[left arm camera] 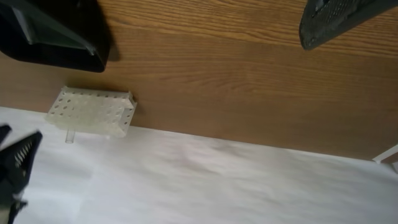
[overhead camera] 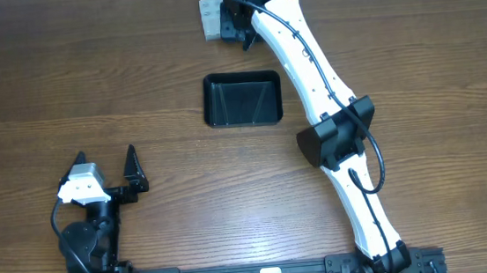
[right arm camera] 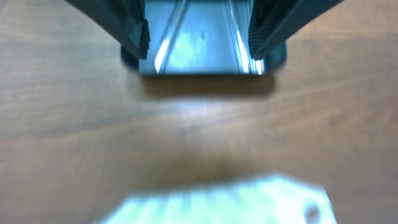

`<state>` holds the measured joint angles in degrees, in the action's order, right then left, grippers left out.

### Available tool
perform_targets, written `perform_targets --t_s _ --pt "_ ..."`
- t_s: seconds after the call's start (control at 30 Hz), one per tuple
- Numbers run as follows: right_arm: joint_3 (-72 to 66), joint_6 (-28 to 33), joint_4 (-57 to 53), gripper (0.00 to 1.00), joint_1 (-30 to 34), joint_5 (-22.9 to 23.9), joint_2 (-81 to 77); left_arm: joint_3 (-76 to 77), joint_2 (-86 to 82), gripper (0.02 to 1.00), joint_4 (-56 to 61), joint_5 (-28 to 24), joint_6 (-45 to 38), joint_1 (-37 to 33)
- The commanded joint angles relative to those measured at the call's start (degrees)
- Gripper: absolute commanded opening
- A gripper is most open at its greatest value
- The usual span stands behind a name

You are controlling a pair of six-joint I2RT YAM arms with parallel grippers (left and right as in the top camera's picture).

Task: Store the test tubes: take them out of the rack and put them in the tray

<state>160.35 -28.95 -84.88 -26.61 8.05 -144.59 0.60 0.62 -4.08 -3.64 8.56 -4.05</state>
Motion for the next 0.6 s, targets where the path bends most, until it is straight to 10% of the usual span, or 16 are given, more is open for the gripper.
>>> perform_targets --t_s 0.03,0.3,0.6 --pt "1.42 4.17 5.51 0.606 0.61 10.56 1.33 -0.28 -0.46 0.998 -0.22 0.46 -0.87 -0.31" --pt "-3.82 8.35 20.48 0.897 2.67 14.56 1.33 -0.28 -0.46 0.996 -0.22 0.46 -0.85 -0.31" --pt "-13.2 11.65 34.36 0.936 3.76 14.51 1.33 -0.28 -0.46 0.998 -0.22 0.46 -0.85 -0.31"
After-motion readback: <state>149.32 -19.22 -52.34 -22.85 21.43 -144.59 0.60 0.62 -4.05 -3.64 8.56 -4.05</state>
